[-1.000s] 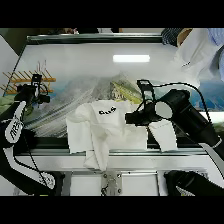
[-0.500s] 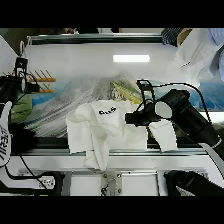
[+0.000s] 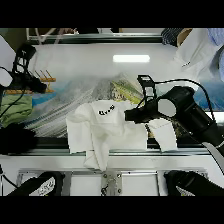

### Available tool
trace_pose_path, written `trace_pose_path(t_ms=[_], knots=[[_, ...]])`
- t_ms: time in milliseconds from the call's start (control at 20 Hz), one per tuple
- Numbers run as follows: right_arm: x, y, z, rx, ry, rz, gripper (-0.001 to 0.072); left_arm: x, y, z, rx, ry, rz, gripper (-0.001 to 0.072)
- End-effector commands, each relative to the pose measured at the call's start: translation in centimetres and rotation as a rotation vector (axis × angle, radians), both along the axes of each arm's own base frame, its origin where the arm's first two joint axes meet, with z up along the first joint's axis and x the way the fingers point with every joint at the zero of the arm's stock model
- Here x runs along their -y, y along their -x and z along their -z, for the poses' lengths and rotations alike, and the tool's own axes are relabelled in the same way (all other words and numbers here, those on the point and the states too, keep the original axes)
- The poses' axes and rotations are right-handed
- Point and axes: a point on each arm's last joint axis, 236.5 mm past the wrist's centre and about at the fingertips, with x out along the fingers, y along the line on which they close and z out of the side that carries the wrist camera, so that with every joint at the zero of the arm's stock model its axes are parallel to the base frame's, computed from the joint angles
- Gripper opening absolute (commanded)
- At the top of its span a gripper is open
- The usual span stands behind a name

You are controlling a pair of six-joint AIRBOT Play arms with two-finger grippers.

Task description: Fold the clothes and pants, and hang the long-sleeved shirts on hangers.

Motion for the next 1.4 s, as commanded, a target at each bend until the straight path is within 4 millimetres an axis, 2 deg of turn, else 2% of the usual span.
trace_pose_path(t_ms=[0,100,200,350,450,600,900,1150,1250,1350], knots=[[-0.4,-0.7,-1.9,0.041,-0.028,0.001,0.0036,10.9,7.4,-1.9,-0.102,0.253,0.588,0.0019],[-0.6,-1.0,-2.7,0.059,-0.040,0.001,0.0036,13.1,10.9,-2.8,-0.150,0.388,0.791,0.0019],[-0.7,-1.2,-3.1,0.069,-0.045,0.002,0.0036,12.6,12.7,-2.0,-0.251,0.453,0.829,0.0019],[-0.7,-1.2,-3.2,0.072,-0.047,0.002,0.0036,11.0,11.5,-0.3,-0.289,0.478,0.774,0.0019],[-0.5,-1.3,-3.2,0.071,-0.047,0.009,0.0035,10.7,12.4,0.6,-0.337,0.495,0.852,0.0018],[1.3,-1.1,-3.1,0.027,-0.013,0.040,0.0035,10.7,12.6,1.4,-0.285,0.448,1.039,0.0017],[5.7,-2.3,-4.2,0.000,0.023,0.125,0.0035,11.5,12.6,2.1,-0.284,0.441,1.123,0.0017],[7.1,-3.0,-4.2,0.007,0.028,0.149,0.0035,11.9,12.8,2.2,-0.284,0.437,1.142,0.0016],[7.1,-3.1,-4.2,0.007,0.029,0.150,0.0036,12.4,13.8,2.8,-0.306,0.456,1.151,0.0016],[7.1,-3.1,-4.2,0.007,0.029,0.150,0.0036,13.2,15.8,4.4,-0.334,0.487,1.173,0.0016]])
